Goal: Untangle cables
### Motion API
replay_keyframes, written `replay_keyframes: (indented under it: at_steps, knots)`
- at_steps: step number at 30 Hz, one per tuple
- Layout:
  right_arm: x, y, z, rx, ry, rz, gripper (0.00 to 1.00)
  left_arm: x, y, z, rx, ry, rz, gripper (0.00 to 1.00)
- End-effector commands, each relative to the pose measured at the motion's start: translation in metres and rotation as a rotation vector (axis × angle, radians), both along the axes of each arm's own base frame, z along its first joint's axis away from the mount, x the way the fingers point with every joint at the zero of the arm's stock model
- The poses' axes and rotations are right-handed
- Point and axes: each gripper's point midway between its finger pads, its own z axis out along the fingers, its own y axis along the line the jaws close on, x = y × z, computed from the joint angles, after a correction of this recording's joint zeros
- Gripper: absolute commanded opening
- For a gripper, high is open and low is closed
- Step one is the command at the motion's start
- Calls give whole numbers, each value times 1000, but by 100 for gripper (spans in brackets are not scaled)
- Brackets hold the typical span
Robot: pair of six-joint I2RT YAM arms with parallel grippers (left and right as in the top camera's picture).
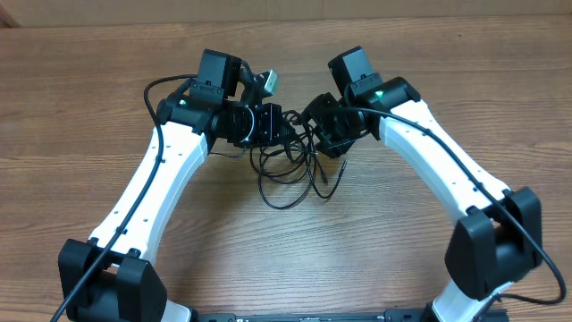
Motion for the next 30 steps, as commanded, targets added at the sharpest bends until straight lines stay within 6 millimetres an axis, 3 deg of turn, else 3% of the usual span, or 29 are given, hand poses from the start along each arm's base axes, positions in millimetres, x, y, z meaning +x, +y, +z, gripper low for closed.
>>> replay_keyframes:
  at_steps: [1,5,8,11,15,24,30]
  knots:
    - [7,-2,-18,-40,11,-15,59,-2,-5,4,-21,13,-4,4]
    - [10,-4,-36,-76,19,7,53,-2,-5,4,-21,13,-4,4]
    - [11,-3,-38,-90,-19,76,48,-2,-5,4,-20,13,-4,4]
    - [9,-4,-39,-108,-57,157,33,-2,-5,4,-21,13,-4,4]
    - [3,-8,-41,-127,-57,214,22,-2,-5,4,-21,13,-4,4]
    - [-3,-11,-39,-165,-260,636,34,-5,-6,6,-41,31,-11,4]
    - [5,-20,-28,-144,-371,758,29,-13,-9,28,-201,51,-84,4]
